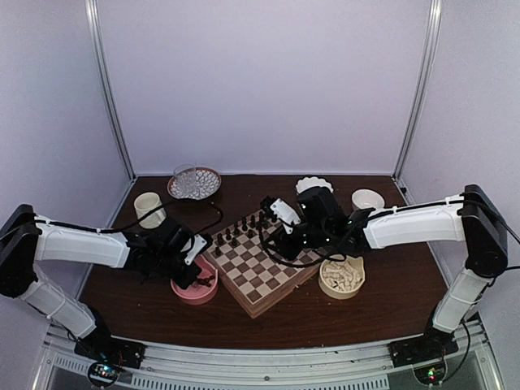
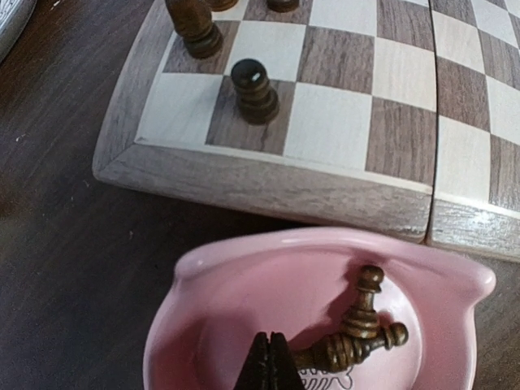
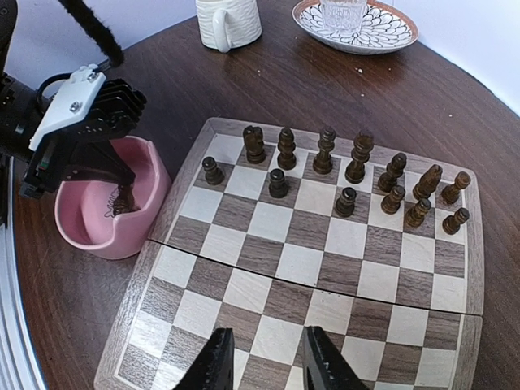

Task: Set up the chess pieces on the board
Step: Adjust the chess pile in the storage box.

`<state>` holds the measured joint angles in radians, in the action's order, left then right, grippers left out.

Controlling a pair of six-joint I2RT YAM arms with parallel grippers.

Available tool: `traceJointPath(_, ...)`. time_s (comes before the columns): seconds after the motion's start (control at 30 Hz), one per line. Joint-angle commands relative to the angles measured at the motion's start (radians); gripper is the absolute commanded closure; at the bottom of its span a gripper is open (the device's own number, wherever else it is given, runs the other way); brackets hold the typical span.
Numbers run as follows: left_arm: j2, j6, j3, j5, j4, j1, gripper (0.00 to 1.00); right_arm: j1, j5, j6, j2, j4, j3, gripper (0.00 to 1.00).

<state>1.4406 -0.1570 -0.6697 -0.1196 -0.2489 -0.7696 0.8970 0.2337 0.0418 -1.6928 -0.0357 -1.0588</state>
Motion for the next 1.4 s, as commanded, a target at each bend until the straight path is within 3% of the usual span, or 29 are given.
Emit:
traceJointPath(0.0,-0.083,-0.038,0.014,0.017,-0.054,0.007,1.0,0.003,-0.024,-0.017,0.038,-0.022,0.011,0.69)
traceJointPath(0.1,-0.119,-0.041,0.038,0.039,-0.054,0.007,0.94,0.004,-0.023,-0.02,0.038,-0.022,0.012,0.69)
traceJointPath(0.3,-0.115,-0.051,0.029,0.085,-0.078,0.007,0.93,0.004,-0.03,-0.025,0.037,-0.023,0.013,0.69)
traceJointPath(0.47,-0.157,-0.036,0.046,0.087,-0.055,0.007,0.65,0.003,-0.036,-0.027,0.039,-0.026,0.015,0.69)
traceJointPath(0.53,-0.16,-0.031,0.054,0.081,-0.039,0.007,0.59,0.003,-0.033,-0.027,0.039,-0.026,0.014,0.69)
traceJointPath(0.77,-0.08,0.046,0.017,0.205,-0.019,0.007,0.57,0.004,-0.029,-0.026,0.035,-0.027,0.014,0.69)
traceJointPath(1.1,0.025,0.068,-0.031,0.219,-0.033,0.007,0.56,0.004,-0.019,-0.023,0.03,-0.026,0.01,0.69)
traceJointPath(1.27,0.004,0.047,-0.021,0.209,-0.046,0.007,0.62,0.004,-0.02,-0.022,0.034,-0.026,0.011,0.69)
traceJointPath(1.37,-0.015,0.042,-0.013,0.202,-0.042,0.007,0.73,0.003,-0.019,-0.022,0.034,-0.025,0.011,0.69)
